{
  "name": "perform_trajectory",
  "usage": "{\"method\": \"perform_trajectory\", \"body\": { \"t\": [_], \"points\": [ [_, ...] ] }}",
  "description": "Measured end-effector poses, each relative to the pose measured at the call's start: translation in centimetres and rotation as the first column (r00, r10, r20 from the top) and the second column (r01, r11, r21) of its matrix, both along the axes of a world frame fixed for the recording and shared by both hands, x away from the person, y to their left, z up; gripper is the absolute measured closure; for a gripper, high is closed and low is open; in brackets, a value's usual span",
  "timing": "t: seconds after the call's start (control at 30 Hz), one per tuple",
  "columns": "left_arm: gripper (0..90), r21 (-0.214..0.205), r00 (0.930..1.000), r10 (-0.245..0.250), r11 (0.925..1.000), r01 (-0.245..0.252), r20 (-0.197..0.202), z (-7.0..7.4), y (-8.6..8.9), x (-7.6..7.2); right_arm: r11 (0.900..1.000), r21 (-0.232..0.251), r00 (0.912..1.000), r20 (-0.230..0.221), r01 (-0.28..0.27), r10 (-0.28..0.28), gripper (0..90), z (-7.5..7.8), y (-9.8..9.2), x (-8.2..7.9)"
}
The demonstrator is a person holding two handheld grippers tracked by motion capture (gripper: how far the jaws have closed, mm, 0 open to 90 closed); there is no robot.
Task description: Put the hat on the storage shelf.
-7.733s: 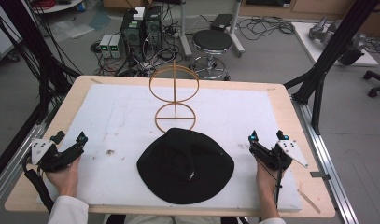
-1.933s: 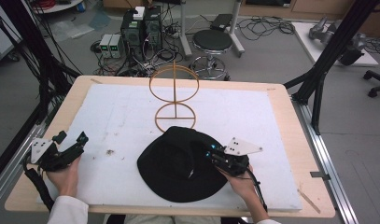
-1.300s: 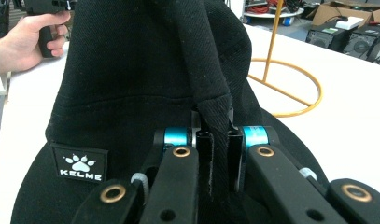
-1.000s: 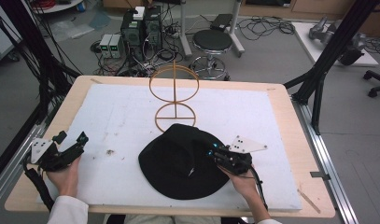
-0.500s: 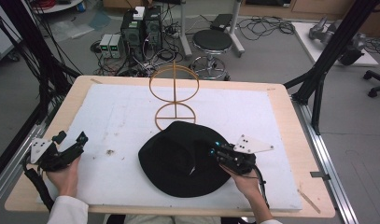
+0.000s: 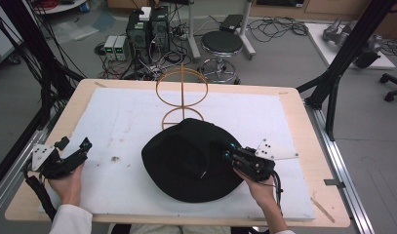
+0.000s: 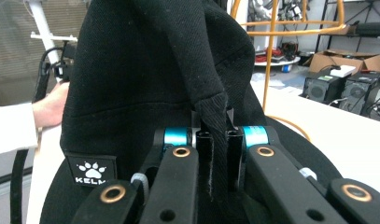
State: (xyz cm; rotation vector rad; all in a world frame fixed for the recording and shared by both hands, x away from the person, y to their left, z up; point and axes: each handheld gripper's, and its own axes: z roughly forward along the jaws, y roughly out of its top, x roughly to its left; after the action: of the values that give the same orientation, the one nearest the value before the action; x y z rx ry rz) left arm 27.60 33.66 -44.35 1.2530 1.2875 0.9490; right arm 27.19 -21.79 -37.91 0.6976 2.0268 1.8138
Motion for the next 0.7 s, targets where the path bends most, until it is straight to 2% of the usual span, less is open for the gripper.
{"method": "perform_trajectory", "body": {
  "t": [0.23, 0.3, 0.33, 0.4, 0.53, 0.57, 0.6, 0.7],
  "points": [
    [22.7, 0.003, 1.0, -0.001, 1.0, 0.001, 0.001, 0.0, 0.0, 0.0, 0.9978, 0.066, 0.9999, 0.008, 0.012, -0.012, 87.9, 0.5, -0.6, -0.1],
    [22.7, 0.002, 1.0, 0.0, 1.0, 0.0, 0.001, 0.0, -0.1, 0.1, 0.9946, 0.103, 0.9997, 0.02, 0.01, -0.012, 87.9, 1.0, -1.0, -0.2],
    [22.7, 0.003, 1.0, 0.0, 1.0, 0.0, 0.0, 0.0, -0.1, 0.1, 0.9946, 0.103, 0.9997, 0.02, 0.01, -0.012, 87.9, 1.0, -1.0, -0.2],
    [22.7, 0.003, 1.0, 0.0, 1.0, 0.0, 0.0, 0.0, -0.1, 0.1, 0.9909, 0.134, 0.9995, 0.026, 0.013, -0.017, 87.8, 1.3, -1.3, -0.2],
    [22.7, 0.005, 1.0, 0.001, 1.0, -0.001, 0.0, 0.0, -0.1, 0.1, 0.9789, 0.204, 0.9991, 0.035, 0.015, -0.023, 87.8, 1.8, -1.9, -0.4],
    [22.7, 0.006, 1.0, 0.001, 1.0, -0.001, 0.002, 0.0, -0.1, 0.1, 0.9731, 0.23, 0.999, 0.037, 0.017, -0.026, 87.8, 1.9, -2.1, -0.4],
    [22.7, 0.007, 1.0, 0.001, 1.0, -0.001, 0.0, 0.0, -0.1, 0.1, 0.9633, 0.267, 0.9986, 0.039, 0.023, -0.034, 87.8, 2.2, -2.5, -0.5],
    [22.7, 0.011, 1.0, -0.001, 0.9999, 0.001, -0.001, 0.0, -0.1, 0.1, 0.9577, 0.286, 0.9979, 0.047, 0.029, -0.044, 87.8, 2.4, -2.8, -0.6]
  ]
}}
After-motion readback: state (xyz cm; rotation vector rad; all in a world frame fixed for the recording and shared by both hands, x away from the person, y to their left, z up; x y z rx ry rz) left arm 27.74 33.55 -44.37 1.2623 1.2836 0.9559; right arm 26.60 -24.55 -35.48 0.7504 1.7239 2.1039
